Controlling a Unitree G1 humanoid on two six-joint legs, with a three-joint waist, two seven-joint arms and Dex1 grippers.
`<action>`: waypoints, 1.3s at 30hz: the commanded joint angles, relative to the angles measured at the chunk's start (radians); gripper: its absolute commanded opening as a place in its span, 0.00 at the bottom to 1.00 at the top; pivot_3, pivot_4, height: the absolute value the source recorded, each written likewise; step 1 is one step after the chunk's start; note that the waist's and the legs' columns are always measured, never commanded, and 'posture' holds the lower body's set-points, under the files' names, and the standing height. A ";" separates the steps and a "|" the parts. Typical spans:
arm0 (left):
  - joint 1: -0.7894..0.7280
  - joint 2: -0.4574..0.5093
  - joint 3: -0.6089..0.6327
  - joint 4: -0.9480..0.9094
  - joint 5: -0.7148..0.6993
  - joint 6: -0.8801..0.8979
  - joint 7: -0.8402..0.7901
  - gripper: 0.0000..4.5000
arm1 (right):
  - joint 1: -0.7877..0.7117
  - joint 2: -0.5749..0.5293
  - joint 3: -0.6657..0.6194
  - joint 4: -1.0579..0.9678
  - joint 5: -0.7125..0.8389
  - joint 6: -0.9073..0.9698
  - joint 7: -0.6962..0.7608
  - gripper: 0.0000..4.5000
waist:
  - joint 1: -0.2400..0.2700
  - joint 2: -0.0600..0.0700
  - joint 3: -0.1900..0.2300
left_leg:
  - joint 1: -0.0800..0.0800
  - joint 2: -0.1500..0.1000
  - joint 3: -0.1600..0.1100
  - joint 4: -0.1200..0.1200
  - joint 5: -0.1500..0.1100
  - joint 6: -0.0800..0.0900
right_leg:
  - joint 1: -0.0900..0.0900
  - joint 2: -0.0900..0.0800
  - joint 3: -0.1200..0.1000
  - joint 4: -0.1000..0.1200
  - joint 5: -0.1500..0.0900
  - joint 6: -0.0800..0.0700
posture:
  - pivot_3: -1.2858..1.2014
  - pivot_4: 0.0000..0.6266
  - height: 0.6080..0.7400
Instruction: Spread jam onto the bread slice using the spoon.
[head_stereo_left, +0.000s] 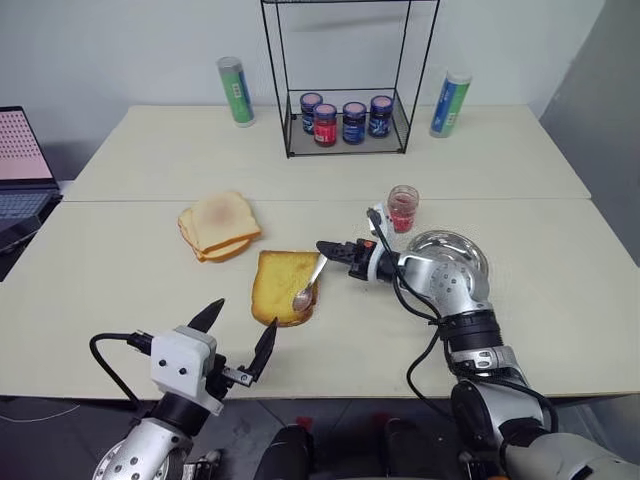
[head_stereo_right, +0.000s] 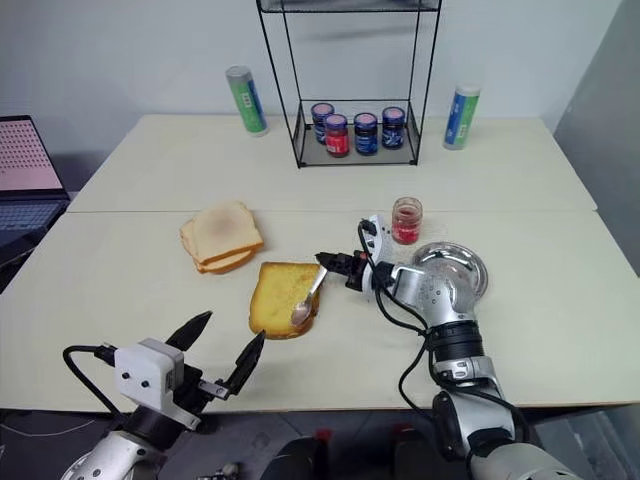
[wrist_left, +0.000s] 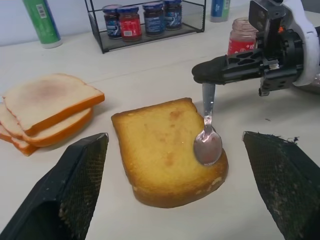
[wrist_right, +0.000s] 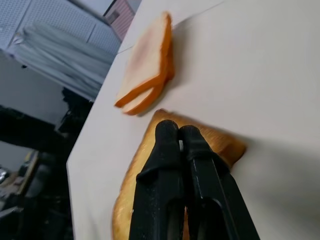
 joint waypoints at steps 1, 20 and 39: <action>0.019 -0.006 0.007 0.002 0.010 -0.061 -0.010 1.00 | -0.085 0.027 -0.073 0.083 -0.023 -0.136 -0.058 0.01 | 0.002 0.000 0.000 | 0.000 0.000 0.000 0.000 0.000 0.000 | 0.000 0.000 -0.001 0.000 0.000 0.000 | 0.52 0.24 1.00; 0.008 -0.002 0.028 0.041 -0.003 -0.097 -0.031 1.00 | -0.091 0.119 -0.114 0.096 0.036 -0.042 -0.083 0.01 | 0.004 0.000 0.000 | -0.001 0.001 0.001 0.000 0.000 0.000 | 0.000 -0.002 0.000 0.000 0.000 0.000 | 0.52 0.24 1.00; 0.017 -0.009 0.012 0.025 0.015 -0.093 -0.015 1.00 | -0.162 0.147 -0.175 0.211 -0.017 -0.295 -0.217 0.01 | 0.003 0.000 0.000 | 0.000 0.000 0.002 0.000 0.000 0.000 | 0.000 -0.001 0.000 0.000 0.000 0.000 | 0.52 0.24 1.00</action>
